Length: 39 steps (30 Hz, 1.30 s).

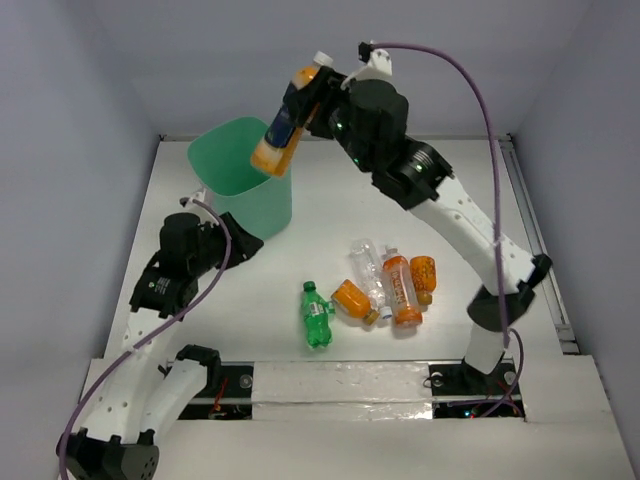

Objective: Put the plastic bottles in the bin

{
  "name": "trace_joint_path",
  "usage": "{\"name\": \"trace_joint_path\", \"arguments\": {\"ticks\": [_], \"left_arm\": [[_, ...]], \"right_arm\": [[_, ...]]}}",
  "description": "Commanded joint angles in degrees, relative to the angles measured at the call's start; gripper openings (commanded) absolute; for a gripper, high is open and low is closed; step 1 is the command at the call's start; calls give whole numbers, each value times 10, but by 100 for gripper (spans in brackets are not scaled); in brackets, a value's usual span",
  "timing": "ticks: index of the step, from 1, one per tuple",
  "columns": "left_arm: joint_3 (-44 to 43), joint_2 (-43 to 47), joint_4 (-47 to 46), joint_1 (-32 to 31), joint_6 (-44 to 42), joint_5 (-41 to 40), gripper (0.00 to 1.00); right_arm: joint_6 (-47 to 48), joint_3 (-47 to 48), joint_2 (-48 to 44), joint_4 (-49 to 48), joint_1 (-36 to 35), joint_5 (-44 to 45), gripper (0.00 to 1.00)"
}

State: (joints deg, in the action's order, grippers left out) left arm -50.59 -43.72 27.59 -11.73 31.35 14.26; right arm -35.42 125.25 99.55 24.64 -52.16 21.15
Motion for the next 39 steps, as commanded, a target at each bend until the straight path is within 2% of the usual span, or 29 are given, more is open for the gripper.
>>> {"name": "trace_joint_path", "arguments": {"ticks": [1, 4, 7, 8, 12, 13, 14, 17, 23, 24, 25, 27, 28, 29, 30, 31, 32, 34, 35, 37, 38, 39], "left_arm": [[61, 16, -51, -22, 47, 95, 40], [105, 30, -70, -57, 74, 97, 44], [134, 32, -80, -105, 94, 97, 56], [139, 31, -81, -120, 99, 86, 62], [182, 31, -85, -175, 123, 58, 79], [191, 30, -94, -181, 128, 57, 81], [209, 27, -101, -186, 136, 61, 85], [229, 8, -130, -201, 140, 59, 89], [233, -84, -180, -222, 122, 48, 91], [230, -98, -187, -227, 122, 48, 91], [227, -104, -194, -227, 121, 47, 91], [223, -120, -200, -227, 118, 44, 91], [225, -123, -211, -232, 118, 45, 91], [226, -130, -216, -233, 120, 46, 91], [226, -142, -222, -233, 122, 48, 91], [226, -150, -228, -233, 123, 49, 91], [224, -156, -231, -239, 124, 49, 91], [217, -173, -233, -245, 125, 47, 91], [214, -178, -231, -252, 127, 45, 91], [208, -192, -223, -259, 128, 38, 91], [207, -196, -221, -266, 131, 30, 90], [210, -203, -220, -271, 134, 27, 90]], "right_arm": [[51, 116, 119, 13, 15, 84, 51], [13, 237, 212, 34, 33, 98, 52], [-2, 244, 234, -19, 33, 121, 52], [-17, 232, 238, -47, 33, 126, 52], [-45, 255, 274, -48, 33, 125, 56], [-47, 263, 281, -41, 33, 124, 59], [-46, 265, 287, -35, 33, 123, 72], [-24, 245, 276, -53, 33, 102, 98], [37, 236, 233, -19, 33, 72, 100], [44, 215, 214, -13, 33, 66, 100], [51, 147, 163, -8, 33, 58, 96], [75, 43, 95, -20, 33, 23, 68], [79, -17, 58, -27, 33, 9, 48], [84, -136, -13, -43, 33, -4, 14], [86, -193, -46, -49, 33, -33, 9], [84, -246, -77, -50, 33, -45, 8], [79, -338, -131, -46, 33, -57, 9], [68, -420, -180, -33, 33, -79, 15], [51, -458, -203, -22, 33, -88, 26], [33, -560, -270, -17, 33, -118, 42], [22, -590, -290, -17, 33, -130, 61], [18, -639, -321, -16, 33, -158, 68]]}}
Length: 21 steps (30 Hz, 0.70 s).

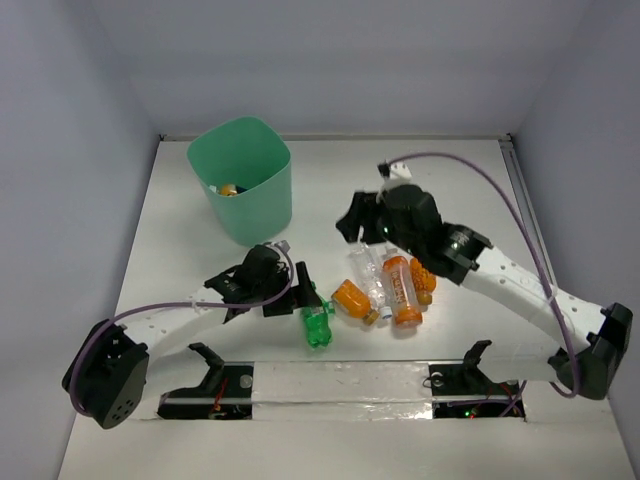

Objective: Put the plastic bottles in the bin

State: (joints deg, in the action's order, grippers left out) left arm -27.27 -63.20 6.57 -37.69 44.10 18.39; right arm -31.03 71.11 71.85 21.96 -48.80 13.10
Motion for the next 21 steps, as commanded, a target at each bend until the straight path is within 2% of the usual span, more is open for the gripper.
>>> {"name": "trace_joint_path", "arguments": {"ticks": [1, 3, 8, 10, 14, 19, 21], "left_arm": [[-23, -10, -7, -12, 10, -17, 90], [-21, -19, -7, -19, 20, -27, 89], [-35, -53, -8, -49, 42, -50, 85], [-44, -72, -9, -61, 56, -62, 79], [-36, -79, -8, -66, 83, -89, 52], [-33, -20, 72, -66, 91, -121, 36], [-45, 23, 113, -66, 87, -144, 35]], "right_arm": [[-26, -119, -56, 11, -7, -91, 74], [-25, -151, -67, 15, -12, -115, 86], [-18, -209, -66, -2, -17, -117, 89], [-11, -208, -54, -5, -17, -120, 89], [22, -195, -10, 5, -17, -126, 86], [49, -190, 24, 15, -23, -140, 86], [58, -186, 33, 17, -23, -139, 86]]}}
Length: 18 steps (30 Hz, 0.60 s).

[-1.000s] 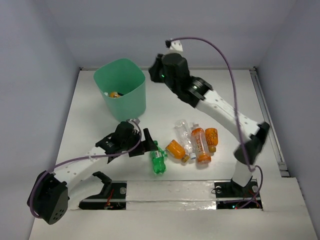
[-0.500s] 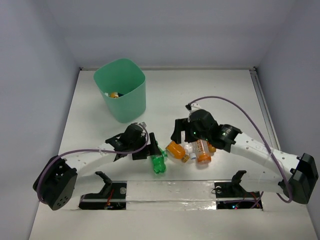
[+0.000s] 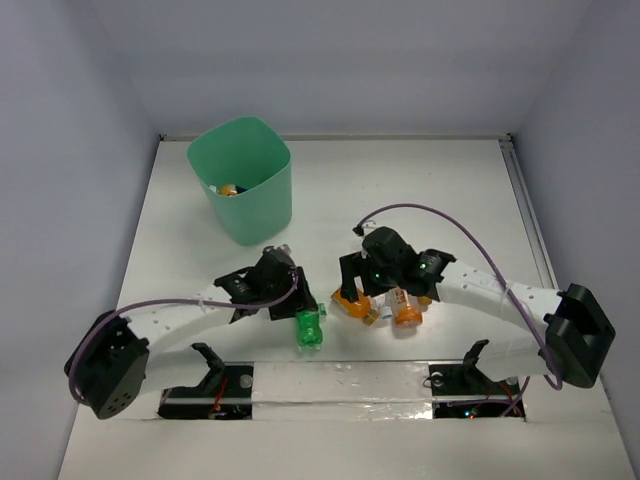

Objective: Put the plastic bottles in the bin

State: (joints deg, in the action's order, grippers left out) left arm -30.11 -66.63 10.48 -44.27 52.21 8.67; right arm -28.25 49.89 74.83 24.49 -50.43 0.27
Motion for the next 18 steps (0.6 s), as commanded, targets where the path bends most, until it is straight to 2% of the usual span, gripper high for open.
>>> {"name": "trace_joint_path", "arguments": {"ticks": [1, 5, 6, 8, 10, 13, 14, 16, 18], "left_arm": [[-41, 72, 121, 0, 4, -57, 35], [-134, 132, 231, 0, -3, -129, 33], [-185, 141, 252, 0, -10, -143, 33], [-244, 141, 308, 5, -18, -186, 34], [-343, 128, 342, 5, -37, -216, 34], [-477, 90, 356, 29, -71, -262, 34], [-509, 77, 354, 37, -107, -282, 35], [-603, 33, 346, 91, -147, -288, 35], [-654, -7, 326, 163, -202, -253, 35]], "right_arm": [[34, 28, 11, -9, -6, -14, 86], [48, 31, 32, -17, -6, -18, 86], [49, 29, 36, -26, -6, -17, 86], [52, 25, 49, -34, -6, -15, 86], [54, 24, 59, -44, -6, -9, 86], [57, 25, 79, -52, -12, -6, 86], [58, 26, 84, -52, -18, -5, 86], [58, 35, 98, -51, -24, -4, 86], [54, 45, 108, -44, -39, 17, 85]]}}
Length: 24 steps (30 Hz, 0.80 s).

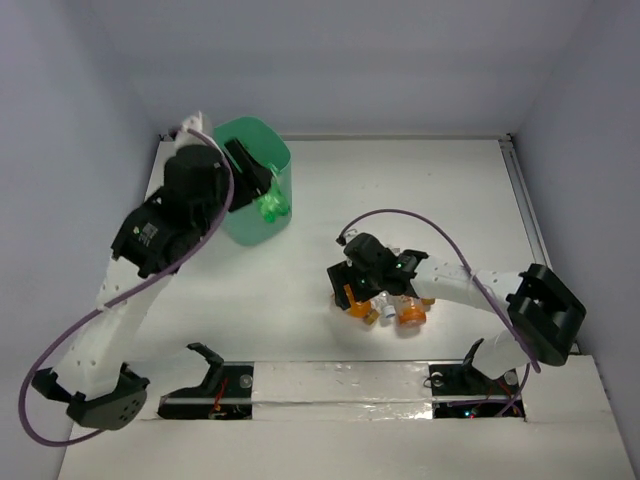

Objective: Put the plastic bottles in the bin

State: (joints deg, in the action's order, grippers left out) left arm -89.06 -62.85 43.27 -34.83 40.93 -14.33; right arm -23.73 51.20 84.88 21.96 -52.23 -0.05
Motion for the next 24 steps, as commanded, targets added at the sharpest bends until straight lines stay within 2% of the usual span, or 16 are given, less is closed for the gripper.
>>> {"name": "trace_joint_path", "arguments": {"ticks": [1, 3, 5, 8, 9, 12, 13, 14, 17, 20, 24], "left_arm": [[-103, -56, -27, 88, -105, -14, 35], [-138, -101, -40, 124, -142, -1, 35], [-172, -132, -46, 153, -161, -25, 35], [-158, -172, -86, 175, -188, -39, 36], [-150, -186, -99, 182, -190, -41, 36], [-118, -205, -139, 189, -201, -50, 38], [-104, -209, -157, 194, -208, -57, 42], [-100, -212, -164, 200, -210, -62, 59], [-105, -219, -169, 200, -209, -36, 81], [-106, -204, -175, 205, -210, -12, 87], [-105, -153, -165, 205, -211, 14, 85]], "right_arm": [[6, 39, 17, -17, -28, 27, 85], [-3, 44, 27, -17, -33, 30, 85], [-9, 50, 43, -19, -38, 37, 81], [-25, 58, 59, -24, -38, 40, 68], [-28, 60, 60, -23, -44, 39, 57], [-39, 69, 39, -20, -44, 37, 50], [-41, 73, 30, -18, -44, 36, 48], [-44, 80, 22, -14, -44, 36, 48], [-47, 125, -15, 5, -44, 26, 48], [-46, 200, -35, 24, -44, 27, 47], [-36, 328, -19, 31, -44, 39, 47]]}}
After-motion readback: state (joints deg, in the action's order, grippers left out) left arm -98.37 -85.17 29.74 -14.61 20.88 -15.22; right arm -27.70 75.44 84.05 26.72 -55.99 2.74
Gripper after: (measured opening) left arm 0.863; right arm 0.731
